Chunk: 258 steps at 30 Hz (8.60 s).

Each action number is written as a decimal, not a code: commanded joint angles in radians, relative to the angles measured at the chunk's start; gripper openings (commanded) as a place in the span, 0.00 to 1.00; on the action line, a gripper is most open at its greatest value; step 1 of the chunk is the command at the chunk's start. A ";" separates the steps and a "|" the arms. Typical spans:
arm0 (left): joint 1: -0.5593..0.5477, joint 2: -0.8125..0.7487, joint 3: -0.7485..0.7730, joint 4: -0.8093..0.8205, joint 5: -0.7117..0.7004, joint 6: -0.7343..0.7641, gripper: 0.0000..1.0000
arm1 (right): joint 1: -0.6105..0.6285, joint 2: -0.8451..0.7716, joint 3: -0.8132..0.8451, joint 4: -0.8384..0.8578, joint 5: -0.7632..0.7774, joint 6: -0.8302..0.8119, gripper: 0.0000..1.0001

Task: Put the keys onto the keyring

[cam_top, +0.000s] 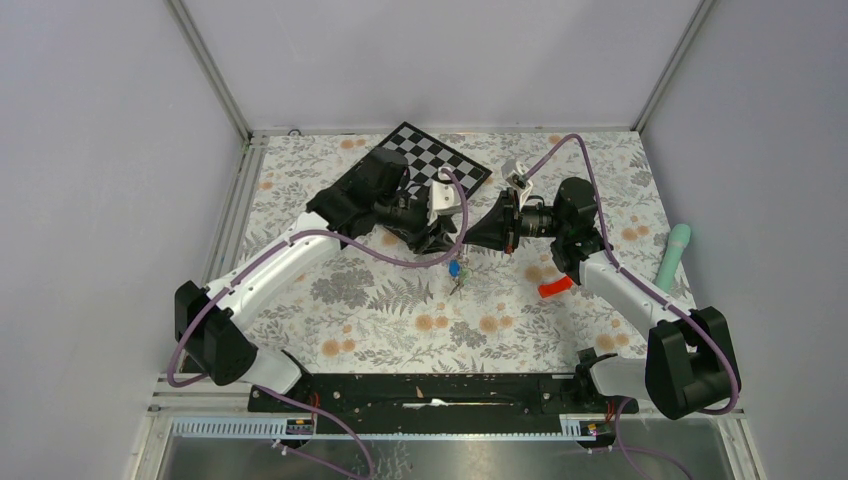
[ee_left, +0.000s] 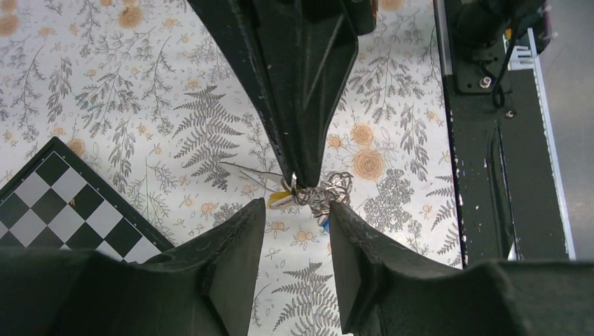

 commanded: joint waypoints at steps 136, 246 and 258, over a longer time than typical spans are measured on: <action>-0.171 0.171 0.389 -0.445 -0.352 0.202 0.00 | 0.049 0.000 0.009 -0.048 -0.021 -0.142 0.51; -0.189 0.043 0.019 0.158 -0.448 -0.076 0.00 | -0.006 0.052 0.007 0.112 0.153 0.136 0.00; -0.207 0.064 0.019 0.218 -0.520 -0.165 0.00 | -0.006 0.063 -0.002 0.102 0.186 0.137 0.00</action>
